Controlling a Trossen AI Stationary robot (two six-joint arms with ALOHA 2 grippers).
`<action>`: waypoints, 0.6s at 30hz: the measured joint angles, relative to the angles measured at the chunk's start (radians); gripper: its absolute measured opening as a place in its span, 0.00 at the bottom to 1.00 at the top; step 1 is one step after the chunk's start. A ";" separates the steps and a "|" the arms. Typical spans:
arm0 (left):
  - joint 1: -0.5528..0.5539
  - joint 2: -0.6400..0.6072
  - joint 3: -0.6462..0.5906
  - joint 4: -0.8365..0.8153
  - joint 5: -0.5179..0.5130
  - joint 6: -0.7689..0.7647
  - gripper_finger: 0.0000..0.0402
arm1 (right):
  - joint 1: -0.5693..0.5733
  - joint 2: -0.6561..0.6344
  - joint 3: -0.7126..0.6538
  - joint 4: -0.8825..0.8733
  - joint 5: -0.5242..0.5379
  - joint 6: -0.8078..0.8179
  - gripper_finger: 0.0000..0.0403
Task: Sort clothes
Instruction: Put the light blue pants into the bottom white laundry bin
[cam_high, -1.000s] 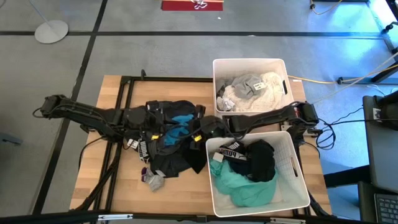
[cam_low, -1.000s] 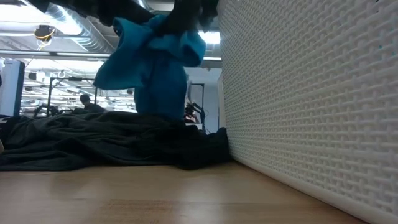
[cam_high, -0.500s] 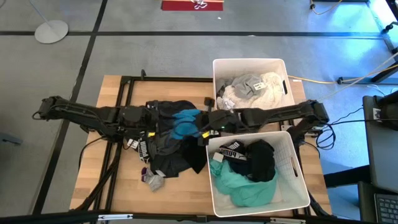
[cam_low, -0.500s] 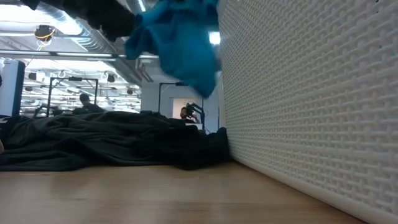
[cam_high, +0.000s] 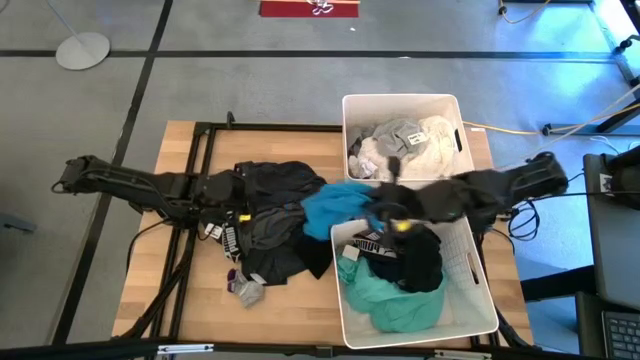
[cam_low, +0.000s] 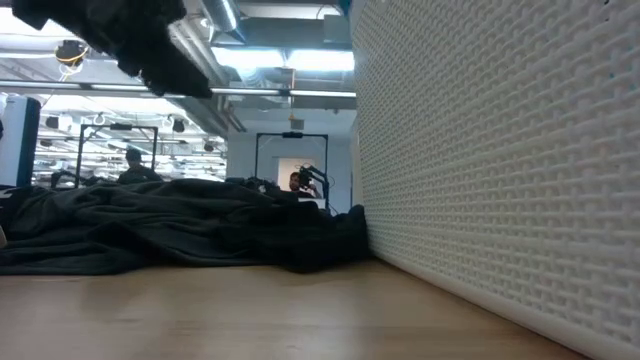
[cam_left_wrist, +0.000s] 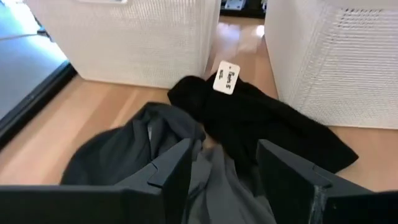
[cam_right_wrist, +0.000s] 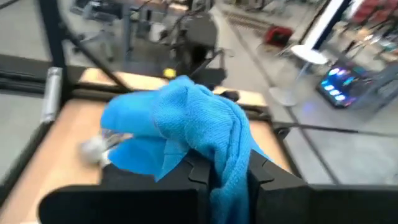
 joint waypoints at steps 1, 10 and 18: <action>0.000 0.000 -0.012 0.015 0.000 -0.014 0.43 | 0.021 -0.016 0.000 -0.028 0.001 0.029 0.09; 0.000 0.000 -0.088 0.110 0.000 -0.073 0.43 | 0.209 -0.109 0.000 -0.185 -0.018 0.302 0.09; 0.000 0.001 -0.112 0.166 -0.004 -0.073 0.43 | 0.320 -0.095 -0.065 -0.275 -0.051 0.435 0.09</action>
